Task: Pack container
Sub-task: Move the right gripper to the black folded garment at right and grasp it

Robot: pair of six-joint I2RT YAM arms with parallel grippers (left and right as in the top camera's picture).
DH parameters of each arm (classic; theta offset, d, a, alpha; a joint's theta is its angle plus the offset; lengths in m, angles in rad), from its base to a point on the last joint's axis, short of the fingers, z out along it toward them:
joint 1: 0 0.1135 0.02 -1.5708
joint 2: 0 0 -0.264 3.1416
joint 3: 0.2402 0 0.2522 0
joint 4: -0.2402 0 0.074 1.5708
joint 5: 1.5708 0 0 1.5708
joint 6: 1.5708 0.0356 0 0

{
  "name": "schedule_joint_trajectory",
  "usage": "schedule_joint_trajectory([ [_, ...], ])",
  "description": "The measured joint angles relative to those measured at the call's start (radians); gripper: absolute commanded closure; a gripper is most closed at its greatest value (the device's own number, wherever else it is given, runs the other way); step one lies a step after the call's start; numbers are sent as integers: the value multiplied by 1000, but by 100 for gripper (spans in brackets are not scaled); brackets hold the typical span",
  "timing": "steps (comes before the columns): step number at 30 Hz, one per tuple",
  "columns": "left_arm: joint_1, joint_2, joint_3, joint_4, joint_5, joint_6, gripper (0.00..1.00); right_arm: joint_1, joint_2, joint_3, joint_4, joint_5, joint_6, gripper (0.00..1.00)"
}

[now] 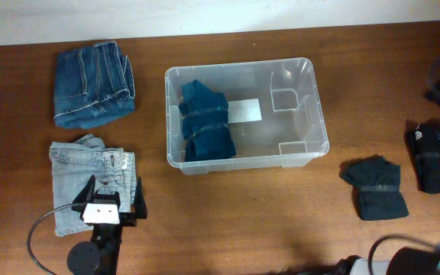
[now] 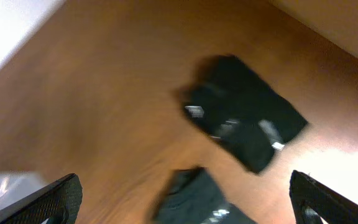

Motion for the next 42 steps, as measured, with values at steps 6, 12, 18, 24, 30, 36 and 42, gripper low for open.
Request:
schedule_joint_trajectory([
  [6, 0, 0, 0, 0, 0, 0, 1, -142, 164, -8, 8, -51, -1, 7],
  [12, 0, 0, 0, 0, 0, 0, 0, -203, 330, -13, 50, -80, 0, 9],
  [18, 0, 0, 0, 0, 0, 0, 1, -277, 404, -13, 99, -90, 29, 43],
  [24, 0, 0, 0, 0, 0, 0, 1, -331, 425, -13, 165, -98, 34, 96],
  [30, 0, 0, 0, 0, 0, 0, 1, -336, 463, -13, 207, -98, 18, 96],
  [36, 0, 0, 0, 0, 0, 0, 1, -336, 563, -13, 209, -93, -5, 96],
  [42, 0, 0, 0, 0, 0, 0, 1, -336, 618, -14, 196, -86, -30, 96],
])
